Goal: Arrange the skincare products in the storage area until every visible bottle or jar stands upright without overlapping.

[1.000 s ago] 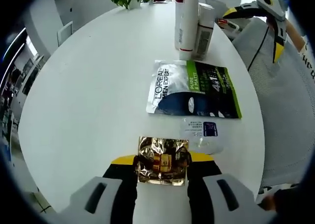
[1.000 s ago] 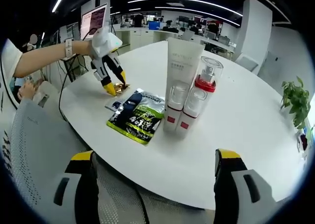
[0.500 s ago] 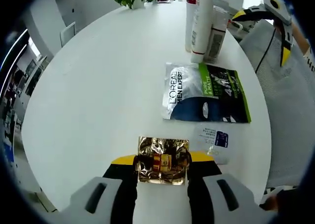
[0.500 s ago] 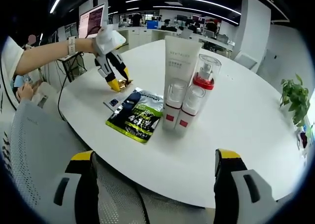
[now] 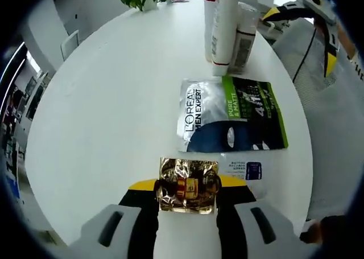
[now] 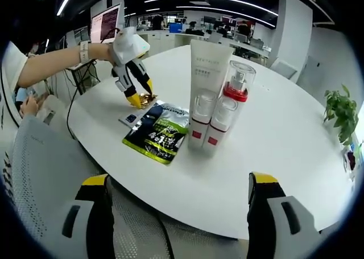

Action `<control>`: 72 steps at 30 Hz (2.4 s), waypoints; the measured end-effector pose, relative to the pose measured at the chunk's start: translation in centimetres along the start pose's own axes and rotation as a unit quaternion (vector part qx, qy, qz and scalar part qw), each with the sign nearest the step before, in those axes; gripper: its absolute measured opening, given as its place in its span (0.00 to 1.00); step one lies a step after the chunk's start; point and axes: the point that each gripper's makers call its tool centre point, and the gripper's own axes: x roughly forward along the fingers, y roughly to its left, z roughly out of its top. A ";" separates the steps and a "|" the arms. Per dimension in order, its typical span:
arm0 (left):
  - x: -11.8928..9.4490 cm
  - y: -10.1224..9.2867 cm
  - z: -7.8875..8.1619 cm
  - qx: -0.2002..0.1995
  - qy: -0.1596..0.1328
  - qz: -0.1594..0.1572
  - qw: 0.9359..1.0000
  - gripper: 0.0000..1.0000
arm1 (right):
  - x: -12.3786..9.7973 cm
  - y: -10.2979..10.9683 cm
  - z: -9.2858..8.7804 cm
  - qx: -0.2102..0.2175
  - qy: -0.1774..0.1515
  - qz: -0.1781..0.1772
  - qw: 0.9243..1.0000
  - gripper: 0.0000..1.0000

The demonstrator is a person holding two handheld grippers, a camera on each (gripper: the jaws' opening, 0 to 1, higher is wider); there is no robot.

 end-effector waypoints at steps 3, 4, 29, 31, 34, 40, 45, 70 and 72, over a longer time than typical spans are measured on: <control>-0.1 0.0 0.1 0.006 0.003 0.003 1.000 0.36 | 0.1 0.1 0.0 -0.001 0.000 0.001 1.000 0.99; -0.1 0.0 0.0 0.008 0.005 0.004 1.000 0.36 | 0.1 0.1 0.0 -0.001 0.000 0.002 1.000 0.99; 0.4 -1.7 0.5 0.001 0.007 -0.034 0.999 0.39 | 0.1 0.3 -0.2 -0.002 0.001 0.004 1.000 0.99; 0.4 -1.7 0.5 0.000 0.006 -0.034 0.999 0.39 | 0.0 0.3 -0.2 -0.002 0.000 0.004 1.000 0.99; 0.4 -1.6 0.5 0.002 0.006 -0.034 0.999 0.39 | 0.0 0.4 -0.2 -0.003 0.000 0.005 1.000 0.99; 0.3 -1.7 0.6 0.004 0.006 -0.029 1.000 0.41 | -0.1 0.4 -0.2 -0.002 0.000 0.004 1.000 0.99; 0.0 -1.3 0.5 0.002 0.001 -0.024 1.000 0.42 | -0.2 0.1 -0.1 -0.007 0.000 0.001 1.000 0.99; -3.6 -5.8 0.2 -0.070 -0.035 0.006 0.997 0.43 | -0.2 -0.6 1.2 -0.026 -0.011 0.003 1.000 0.99; -3.7 -6.5 0.1 -0.085 -0.038 0.012 0.996 0.44 | -0.1 -0.6 1.2 -0.028 -0.012 0.004 1.000 0.99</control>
